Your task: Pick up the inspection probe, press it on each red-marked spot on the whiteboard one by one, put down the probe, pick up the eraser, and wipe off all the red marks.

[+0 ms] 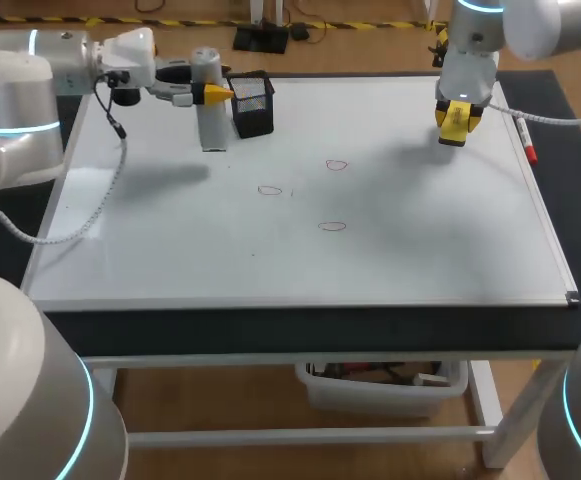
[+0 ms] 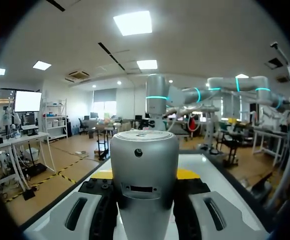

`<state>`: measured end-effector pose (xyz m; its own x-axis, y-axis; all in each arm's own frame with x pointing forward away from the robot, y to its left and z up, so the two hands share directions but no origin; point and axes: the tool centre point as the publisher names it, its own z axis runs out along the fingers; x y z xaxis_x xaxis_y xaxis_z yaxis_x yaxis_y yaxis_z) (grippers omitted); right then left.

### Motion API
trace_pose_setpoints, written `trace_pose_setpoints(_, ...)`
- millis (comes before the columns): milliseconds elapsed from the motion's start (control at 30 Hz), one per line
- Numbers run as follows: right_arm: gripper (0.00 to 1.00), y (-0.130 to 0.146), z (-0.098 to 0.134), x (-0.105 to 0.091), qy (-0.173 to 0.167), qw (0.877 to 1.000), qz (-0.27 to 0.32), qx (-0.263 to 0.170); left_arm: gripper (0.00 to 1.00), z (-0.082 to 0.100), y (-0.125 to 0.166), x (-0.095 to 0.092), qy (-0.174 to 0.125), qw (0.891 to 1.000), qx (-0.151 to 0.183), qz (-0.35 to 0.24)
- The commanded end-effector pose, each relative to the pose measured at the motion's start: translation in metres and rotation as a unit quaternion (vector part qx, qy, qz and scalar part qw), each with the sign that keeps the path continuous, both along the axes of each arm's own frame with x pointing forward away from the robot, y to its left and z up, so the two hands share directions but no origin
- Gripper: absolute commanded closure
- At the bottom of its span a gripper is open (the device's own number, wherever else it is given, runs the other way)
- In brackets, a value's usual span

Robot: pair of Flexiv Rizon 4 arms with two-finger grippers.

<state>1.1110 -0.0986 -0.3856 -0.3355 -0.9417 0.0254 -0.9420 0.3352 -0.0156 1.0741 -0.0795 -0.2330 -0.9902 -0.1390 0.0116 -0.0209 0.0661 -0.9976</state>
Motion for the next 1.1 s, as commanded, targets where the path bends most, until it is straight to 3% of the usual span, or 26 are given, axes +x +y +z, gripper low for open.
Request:
trace_pose_setpoints(33,1.00,-0.001,0.002,0.000,0.001,1.000,0.001,-0.002,1.00,0.010,0.018,-0.010,-0.003,1.000,0.007,0.022)
trace_pose_setpoints(500,1.00,-0.001,0.002,0.000,0.001,1.000,0.001,-0.002,1.00,0.011,0.062,-0.009,-0.007,0.998,0.005,0.066)
trace_pose_setpoints(1100,1.00,-0.001,0.002,0.000,0.001,1.000,0.001,-0.002,1.00,0.010,0.079,-0.017,-0.006,0.996,-0.006,0.087)
